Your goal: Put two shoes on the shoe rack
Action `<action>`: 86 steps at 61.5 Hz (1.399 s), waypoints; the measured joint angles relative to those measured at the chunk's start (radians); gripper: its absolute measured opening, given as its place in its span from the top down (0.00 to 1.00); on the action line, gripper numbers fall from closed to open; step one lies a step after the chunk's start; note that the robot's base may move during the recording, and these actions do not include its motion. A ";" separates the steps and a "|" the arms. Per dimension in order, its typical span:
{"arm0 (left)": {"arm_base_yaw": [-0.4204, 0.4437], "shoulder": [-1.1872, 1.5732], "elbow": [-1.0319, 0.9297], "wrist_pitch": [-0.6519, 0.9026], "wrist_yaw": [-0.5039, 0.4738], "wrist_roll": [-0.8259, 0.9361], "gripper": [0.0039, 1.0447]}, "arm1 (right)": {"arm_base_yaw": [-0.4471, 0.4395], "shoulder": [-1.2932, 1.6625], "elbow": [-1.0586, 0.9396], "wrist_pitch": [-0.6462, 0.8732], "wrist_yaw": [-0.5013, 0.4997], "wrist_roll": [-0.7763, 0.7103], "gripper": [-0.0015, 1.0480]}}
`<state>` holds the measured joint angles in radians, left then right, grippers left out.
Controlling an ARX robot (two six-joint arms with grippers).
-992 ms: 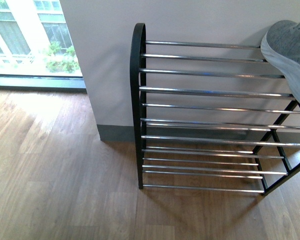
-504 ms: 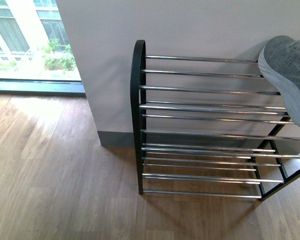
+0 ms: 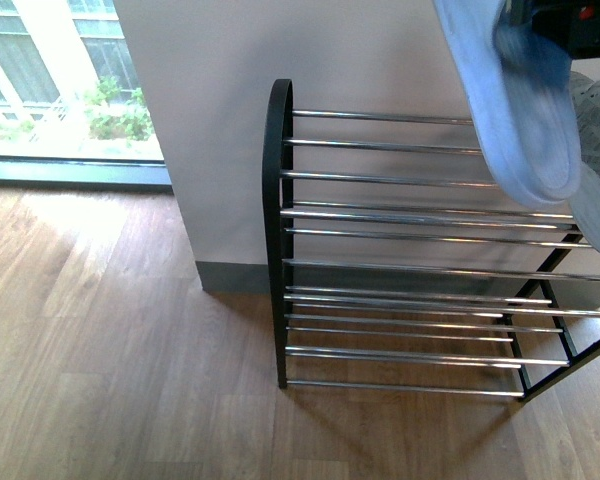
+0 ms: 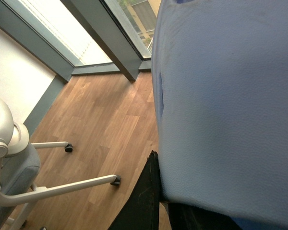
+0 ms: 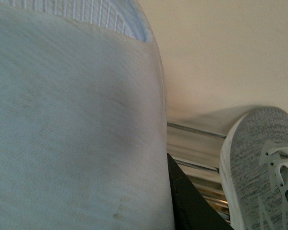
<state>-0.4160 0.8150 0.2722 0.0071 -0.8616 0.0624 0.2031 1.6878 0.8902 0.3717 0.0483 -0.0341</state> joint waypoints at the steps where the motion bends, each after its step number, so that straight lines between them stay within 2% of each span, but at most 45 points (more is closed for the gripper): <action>1: 0.000 0.000 0.000 0.000 0.000 0.000 0.99 | 0.000 0.009 0.008 -0.003 0.009 -0.004 0.99; 17: 0.000 0.000 0.000 0.000 0.000 0.000 0.99 | -0.035 0.166 0.122 -0.116 0.140 -0.070 0.99; 35: 0.000 0.000 0.000 0.000 0.000 0.000 0.99 | -0.055 0.233 0.166 -0.185 0.187 -0.086 0.99; 59: 0.000 0.000 0.000 0.000 0.000 0.000 0.99 | -0.067 0.372 0.234 -0.142 0.277 -0.160 0.99; 74: 0.000 0.000 0.000 0.000 0.000 0.000 0.99 | -0.073 0.390 0.236 -0.108 0.286 -0.225 0.99; 76: 0.000 0.000 0.000 0.000 -0.001 0.000 0.99 | -0.074 0.389 0.236 -0.104 0.284 -0.226 0.95; 82: 0.000 0.000 0.000 0.000 0.000 0.000 0.99 | -0.080 0.370 0.235 -0.105 0.272 -0.224 0.75; 86: 0.000 0.000 0.000 0.000 0.000 0.000 0.99 | -0.087 0.331 0.236 -0.176 0.246 -0.189 0.60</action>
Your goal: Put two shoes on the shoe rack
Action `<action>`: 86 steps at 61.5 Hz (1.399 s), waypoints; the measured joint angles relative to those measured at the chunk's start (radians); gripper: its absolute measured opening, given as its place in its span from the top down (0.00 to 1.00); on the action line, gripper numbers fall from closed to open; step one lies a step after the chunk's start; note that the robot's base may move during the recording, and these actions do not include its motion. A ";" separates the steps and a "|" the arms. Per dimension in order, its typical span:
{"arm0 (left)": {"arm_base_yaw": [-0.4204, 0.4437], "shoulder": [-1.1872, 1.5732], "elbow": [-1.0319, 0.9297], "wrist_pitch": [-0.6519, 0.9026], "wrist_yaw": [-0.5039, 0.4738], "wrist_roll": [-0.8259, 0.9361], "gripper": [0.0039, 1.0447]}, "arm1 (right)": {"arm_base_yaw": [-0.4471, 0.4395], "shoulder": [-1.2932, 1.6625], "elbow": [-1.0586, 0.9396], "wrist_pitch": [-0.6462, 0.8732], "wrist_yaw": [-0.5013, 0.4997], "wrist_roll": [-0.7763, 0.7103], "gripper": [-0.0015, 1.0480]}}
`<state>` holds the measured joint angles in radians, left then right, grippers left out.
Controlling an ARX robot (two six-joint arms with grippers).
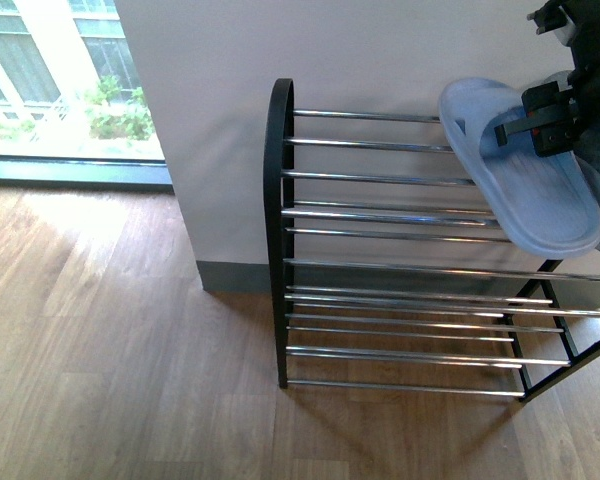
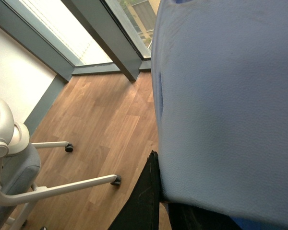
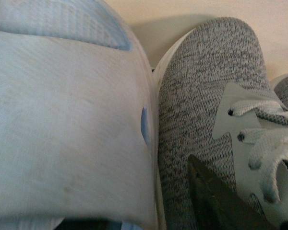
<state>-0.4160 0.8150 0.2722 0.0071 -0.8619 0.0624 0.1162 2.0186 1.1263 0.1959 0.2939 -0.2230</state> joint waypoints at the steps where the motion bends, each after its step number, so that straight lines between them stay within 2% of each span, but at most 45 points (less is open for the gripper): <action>1: 0.000 0.000 0.000 0.000 0.000 0.000 0.99 | -0.001 -0.010 0.000 -0.015 -0.005 0.008 0.56; 13: 0.000 0.000 0.000 0.000 0.000 0.000 0.99 | -0.026 -0.187 -0.021 -0.243 -0.115 0.077 0.15; 17: 0.000 0.000 0.000 0.000 0.000 0.000 0.99 | -0.043 -0.233 -0.034 -0.274 -0.151 0.076 0.07; 32: 0.000 0.000 0.000 0.000 0.000 0.000 0.99 | -0.151 -0.430 -0.038 -0.332 -0.246 0.078 0.09; 38: 0.000 0.000 0.000 0.000 0.000 0.000 0.99 | -0.191 -0.521 -0.071 -0.246 -0.249 0.054 0.09; 41: 0.000 0.000 0.000 0.000 0.000 0.000 0.99 | -0.211 -0.563 -0.129 -0.100 -0.294 0.075 0.13; 44: 0.000 0.000 0.000 0.000 0.000 0.000 0.99 | -0.222 -0.609 -0.227 0.118 -0.369 0.126 0.21; 50: 0.000 0.000 0.000 0.000 0.000 0.000 0.99 | -0.219 -0.672 -0.374 0.370 -0.385 0.172 0.35; 53: 0.000 0.000 0.000 0.000 0.001 0.000 0.99 | -0.214 -0.695 -0.437 0.443 -0.385 0.184 0.41; 68: 0.000 0.000 0.000 0.000 0.000 0.000 0.99 | -0.190 -0.800 -0.660 0.546 -0.365 0.208 0.73; 74: 0.000 0.000 0.000 0.000 0.000 0.000 0.99 | -0.180 -0.866 -0.748 0.571 -0.352 0.209 0.92; 77: 0.000 0.000 0.000 0.000 0.000 0.000 0.99 | -0.149 -0.901 -0.790 0.577 -0.303 0.210 0.99; 86: 0.000 0.000 0.000 0.000 0.000 0.000 0.99 | -0.120 -0.994 -0.890 0.580 -0.299 0.212 0.99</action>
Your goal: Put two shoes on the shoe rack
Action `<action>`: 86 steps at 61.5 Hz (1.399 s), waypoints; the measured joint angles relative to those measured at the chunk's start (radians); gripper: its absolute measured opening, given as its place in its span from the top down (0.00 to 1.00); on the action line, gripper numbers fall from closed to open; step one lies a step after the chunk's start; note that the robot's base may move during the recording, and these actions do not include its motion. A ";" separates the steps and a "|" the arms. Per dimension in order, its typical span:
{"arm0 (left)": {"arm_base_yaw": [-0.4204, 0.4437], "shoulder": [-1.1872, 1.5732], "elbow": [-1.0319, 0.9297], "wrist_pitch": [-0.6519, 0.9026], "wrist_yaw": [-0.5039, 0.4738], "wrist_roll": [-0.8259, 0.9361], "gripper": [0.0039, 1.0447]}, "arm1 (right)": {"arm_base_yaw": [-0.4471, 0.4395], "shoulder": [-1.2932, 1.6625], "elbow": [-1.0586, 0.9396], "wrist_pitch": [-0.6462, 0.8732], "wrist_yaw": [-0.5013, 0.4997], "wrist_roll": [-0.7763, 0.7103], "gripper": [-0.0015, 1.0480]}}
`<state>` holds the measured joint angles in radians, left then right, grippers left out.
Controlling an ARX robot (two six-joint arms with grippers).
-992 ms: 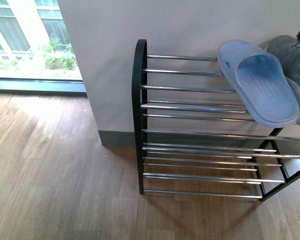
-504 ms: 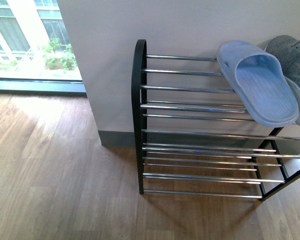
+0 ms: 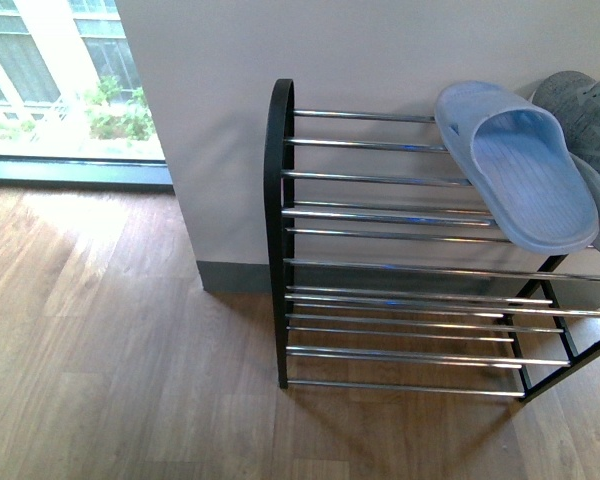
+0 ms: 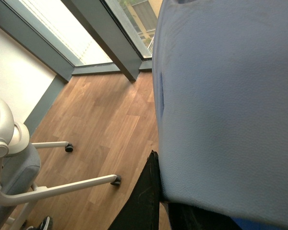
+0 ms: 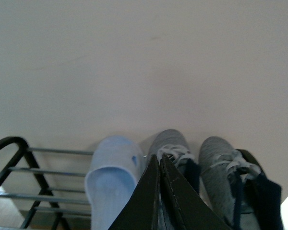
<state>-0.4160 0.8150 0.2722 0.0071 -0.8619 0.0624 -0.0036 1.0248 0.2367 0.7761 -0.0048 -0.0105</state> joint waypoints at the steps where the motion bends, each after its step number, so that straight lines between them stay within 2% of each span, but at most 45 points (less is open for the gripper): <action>1: 0.000 0.000 0.000 0.000 0.000 0.000 0.99 | 0.000 -0.006 -0.005 0.000 0.001 0.000 0.99; 19: 0.000 0.000 0.000 0.000 0.000 0.000 0.99 | 0.000 -0.161 -0.109 -0.050 0.004 0.000 0.99; 40: 0.000 0.000 0.000 0.000 0.000 0.000 0.99 | 0.000 -0.367 -0.183 -0.181 0.004 0.000 0.99; 49: 0.000 0.000 0.000 0.000 0.000 0.000 0.99 | 0.000 -0.393 -0.217 -0.161 0.007 0.000 0.99; 86: 0.000 0.000 0.000 0.000 0.000 0.000 0.99 | 0.000 -0.699 -0.218 -0.449 0.005 0.000 0.99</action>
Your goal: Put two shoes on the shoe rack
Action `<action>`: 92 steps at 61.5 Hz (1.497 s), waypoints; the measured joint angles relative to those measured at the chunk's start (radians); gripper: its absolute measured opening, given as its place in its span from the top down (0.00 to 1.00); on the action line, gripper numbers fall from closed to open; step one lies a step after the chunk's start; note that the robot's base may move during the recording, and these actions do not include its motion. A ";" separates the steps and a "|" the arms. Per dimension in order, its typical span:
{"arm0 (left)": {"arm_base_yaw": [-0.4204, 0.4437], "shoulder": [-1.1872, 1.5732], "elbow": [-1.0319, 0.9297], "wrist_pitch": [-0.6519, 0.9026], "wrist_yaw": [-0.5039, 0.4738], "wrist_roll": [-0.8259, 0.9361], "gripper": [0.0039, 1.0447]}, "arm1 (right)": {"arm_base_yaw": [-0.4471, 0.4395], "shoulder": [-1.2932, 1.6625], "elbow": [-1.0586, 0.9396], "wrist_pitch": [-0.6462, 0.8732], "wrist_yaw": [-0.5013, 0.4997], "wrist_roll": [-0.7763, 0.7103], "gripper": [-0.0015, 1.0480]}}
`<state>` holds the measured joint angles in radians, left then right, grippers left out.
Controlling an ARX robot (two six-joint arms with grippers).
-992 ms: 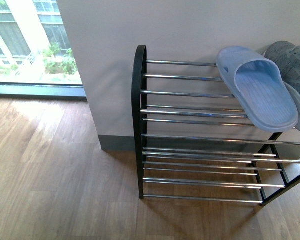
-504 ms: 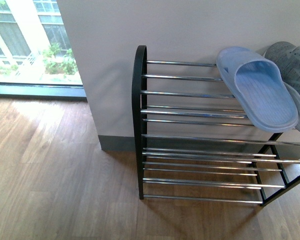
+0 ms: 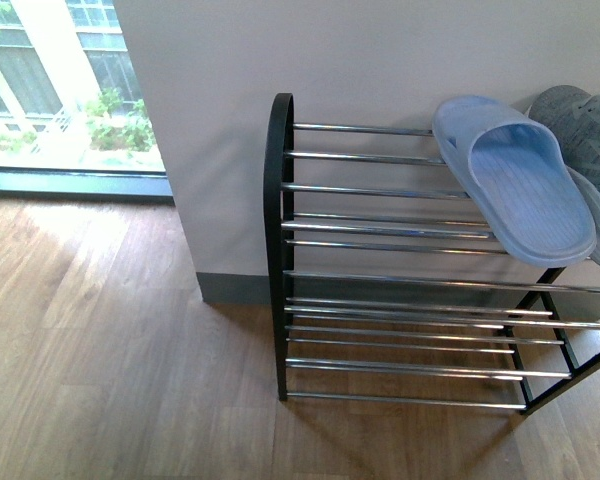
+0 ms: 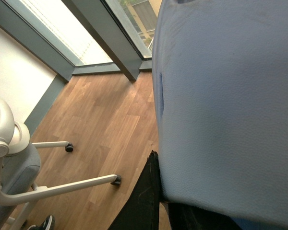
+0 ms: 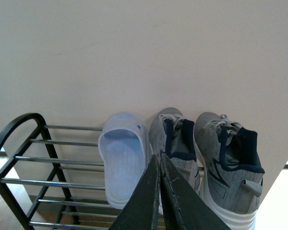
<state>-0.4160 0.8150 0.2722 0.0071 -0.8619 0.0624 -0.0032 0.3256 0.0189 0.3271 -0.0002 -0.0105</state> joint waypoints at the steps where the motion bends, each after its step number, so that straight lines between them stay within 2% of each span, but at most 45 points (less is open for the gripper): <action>1: 0.000 0.000 0.000 0.000 0.000 0.000 0.99 | 0.000 -0.004 0.000 -0.004 0.000 0.000 0.99; 31: 0.000 0.000 0.000 0.000 0.000 0.000 0.99 | 0.001 -0.154 0.000 -0.155 0.000 0.000 0.99; 38: 0.000 0.000 0.000 0.000 0.000 0.000 0.99 | 0.002 -0.282 0.000 -0.311 0.001 0.000 0.99; 59: 0.000 0.000 0.000 0.000 0.000 0.000 0.99 | 0.002 -0.319 0.000 -0.324 0.000 0.000 0.98; 86: 0.001 0.000 0.000 0.000 -0.003 0.000 0.99 | 0.001 -0.320 0.000 -0.324 -0.005 0.000 0.31; 92: 0.001 -0.001 0.000 0.000 -0.002 0.000 0.99 | 0.002 -0.321 0.000 -0.324 -0.003 0.000 0.12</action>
<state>-0.4152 0.8143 0.2722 0.0071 -0.8639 0.0624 -0.0017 0.0048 0.0189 0.0032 -0.0036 -0.0105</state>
